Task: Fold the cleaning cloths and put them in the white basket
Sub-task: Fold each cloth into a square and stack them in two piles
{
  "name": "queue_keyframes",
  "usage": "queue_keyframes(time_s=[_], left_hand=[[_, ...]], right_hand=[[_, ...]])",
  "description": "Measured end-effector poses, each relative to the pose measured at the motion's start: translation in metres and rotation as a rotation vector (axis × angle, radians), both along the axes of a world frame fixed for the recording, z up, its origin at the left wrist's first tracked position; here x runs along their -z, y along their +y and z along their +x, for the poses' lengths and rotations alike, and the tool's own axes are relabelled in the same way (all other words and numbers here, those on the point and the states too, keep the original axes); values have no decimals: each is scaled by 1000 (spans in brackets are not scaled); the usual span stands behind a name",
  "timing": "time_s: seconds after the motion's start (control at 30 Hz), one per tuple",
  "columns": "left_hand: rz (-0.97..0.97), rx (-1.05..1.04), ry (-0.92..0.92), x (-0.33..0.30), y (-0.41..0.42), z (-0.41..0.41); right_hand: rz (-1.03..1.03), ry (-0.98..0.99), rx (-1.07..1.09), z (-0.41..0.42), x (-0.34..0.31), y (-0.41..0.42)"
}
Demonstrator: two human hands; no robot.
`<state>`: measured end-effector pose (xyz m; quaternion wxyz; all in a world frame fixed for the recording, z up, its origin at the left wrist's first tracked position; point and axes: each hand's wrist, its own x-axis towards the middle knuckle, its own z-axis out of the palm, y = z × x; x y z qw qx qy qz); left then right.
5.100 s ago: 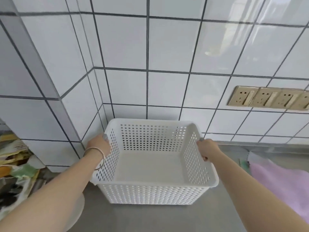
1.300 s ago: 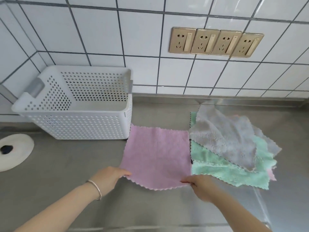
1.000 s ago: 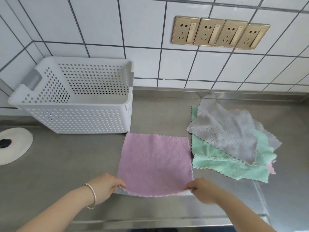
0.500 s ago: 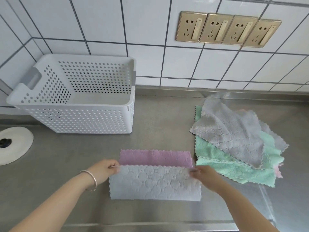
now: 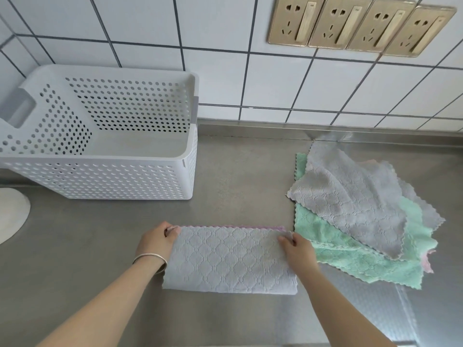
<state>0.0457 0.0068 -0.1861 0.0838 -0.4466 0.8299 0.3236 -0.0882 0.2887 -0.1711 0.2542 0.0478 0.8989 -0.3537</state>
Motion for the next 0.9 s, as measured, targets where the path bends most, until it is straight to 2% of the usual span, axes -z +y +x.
queue_keyframes(time_s=[0.33,0.57,0.63,0.7,0.77,0.9], left_hand=[[-97,23,11,10,-1,-5],[-130,14,-39,9,2,-8],[-191,-34,-42,2,9,-6],[-332,-82,52,-2,21,-1],[-488,7,147,-4,38,3],[-618,525,130,1,80,9]], right_hand=[[33,72,94,-3,3,-7],[91,38,90,-8,2,-12],[65,52,79,-6,-3,-12],[64,111,12,1,-8,-11],[111,176,-81,12,-11,-9],[190,246,-168,40,-12,1]])
